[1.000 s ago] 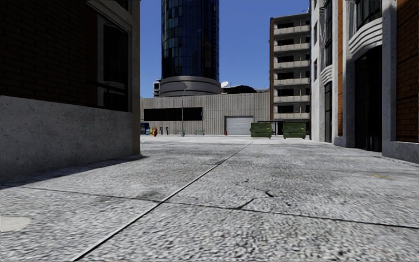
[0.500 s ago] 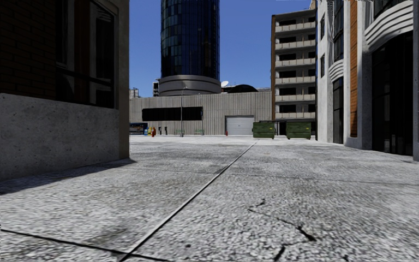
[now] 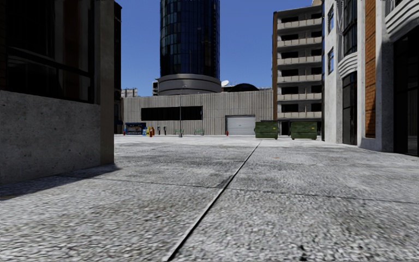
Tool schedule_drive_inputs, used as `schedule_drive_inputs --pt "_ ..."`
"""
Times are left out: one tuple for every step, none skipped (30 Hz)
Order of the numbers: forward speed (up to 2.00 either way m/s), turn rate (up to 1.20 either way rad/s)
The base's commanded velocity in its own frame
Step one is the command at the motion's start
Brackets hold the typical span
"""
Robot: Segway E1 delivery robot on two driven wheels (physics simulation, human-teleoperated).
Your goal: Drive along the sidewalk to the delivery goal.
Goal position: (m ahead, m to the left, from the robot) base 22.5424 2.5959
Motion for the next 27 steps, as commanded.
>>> schedule_drive_inputs --pt "2.00 0.00" --pt "2.00 0.00" --pt "2.00 0.00" --pt "2.00 0.00" --pt "2.00 0.00" --pt "2.00 0.00" --pt "2.00 0.00" --pt "2.00 0.00" --pt "2.00 0.00" --pt "2.00 0.00" --pt "2.00 0.00" --pt "2.00 0.00" --pt "2.00 0.00" --pt "2.00 0.00" --pt "2.00 0.00" --pt "2.00 0.00" --pt "2.00 0.00" --pt "2.00 0.00" --pt "2.00 0.00" --pt "2.00 0.00" --pt "2.00 0.00" --pt "2.00 0.00" --pt "2.00 0.00" --pt "2.00 0.00" --pt "2.00 0.00" --pt "2.00 0.00" --pt "2.00 0.00"
